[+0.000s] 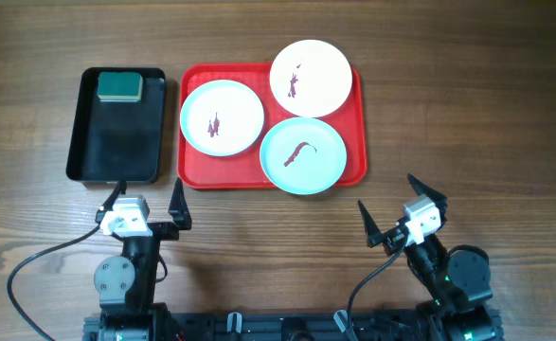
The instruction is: Clean dirty plates on tray and stack at the side
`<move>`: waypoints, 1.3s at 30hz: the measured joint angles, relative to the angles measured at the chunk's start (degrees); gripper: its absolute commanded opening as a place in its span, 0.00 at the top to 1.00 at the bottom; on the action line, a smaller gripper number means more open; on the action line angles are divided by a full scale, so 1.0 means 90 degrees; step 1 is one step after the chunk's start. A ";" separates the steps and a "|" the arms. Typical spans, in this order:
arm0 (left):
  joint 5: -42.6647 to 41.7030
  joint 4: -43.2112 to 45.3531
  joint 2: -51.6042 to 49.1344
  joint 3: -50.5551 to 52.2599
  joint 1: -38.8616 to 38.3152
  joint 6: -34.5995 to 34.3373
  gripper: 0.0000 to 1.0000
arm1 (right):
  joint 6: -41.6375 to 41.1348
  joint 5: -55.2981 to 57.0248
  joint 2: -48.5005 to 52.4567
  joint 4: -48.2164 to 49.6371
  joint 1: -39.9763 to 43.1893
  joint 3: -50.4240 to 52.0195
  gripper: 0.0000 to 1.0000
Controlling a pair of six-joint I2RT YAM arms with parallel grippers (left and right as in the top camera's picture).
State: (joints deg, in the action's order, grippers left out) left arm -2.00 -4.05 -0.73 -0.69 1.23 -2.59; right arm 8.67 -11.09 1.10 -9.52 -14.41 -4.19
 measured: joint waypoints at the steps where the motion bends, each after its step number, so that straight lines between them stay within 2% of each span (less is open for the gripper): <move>1: 0.0022 0.0002 0.0000 0.0000 0.0000 -0.0002 0.00 | -0.0092 -0.0034 0.0000 0.0000 0.0000 0.0000 0.00; 10: -0.0316 0.0311 -0.0002 -0.0104 0.0007 -0.0534 0.00 | -0.0510 -0.0457 0.0000 0.0010 0.0000 -0.0117 0.00; 18: -0.0481 -0.0653 -0.0447 -0.1637 0.0007 -0.0874 0.00 | -0.0561 -0.0644 0.0367 -0.0306 0.0000 -0.1401 0.00; 26: -0.0532 -0.2395 -0.2310 -0.3968 0.0007 -0.0940 0.00 | -0.0627 -0.0729 0.1865 -0.1071 0.0000 -0.2854 0.00; 30: -0.0532 -0.3699 -0.3526 -0.5285 0.0007 -0.0947 0.00 | -0.0627 -0.0845 0.2834 -0.1598 0.0000 -0.3721 0.00; 39: -0.0716 -0.6458 -0.6448 -0.8240 0.0015 -0.0967 0.00 | -0.0648 -0.0981 0.5265 -0.3504 0.0000 -0.6181 0.00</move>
State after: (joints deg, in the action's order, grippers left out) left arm -8.45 -62.17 -58.76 -74.85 1.37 -11.29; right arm 2.83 -19.92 48.49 -41.06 -14.41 -59.81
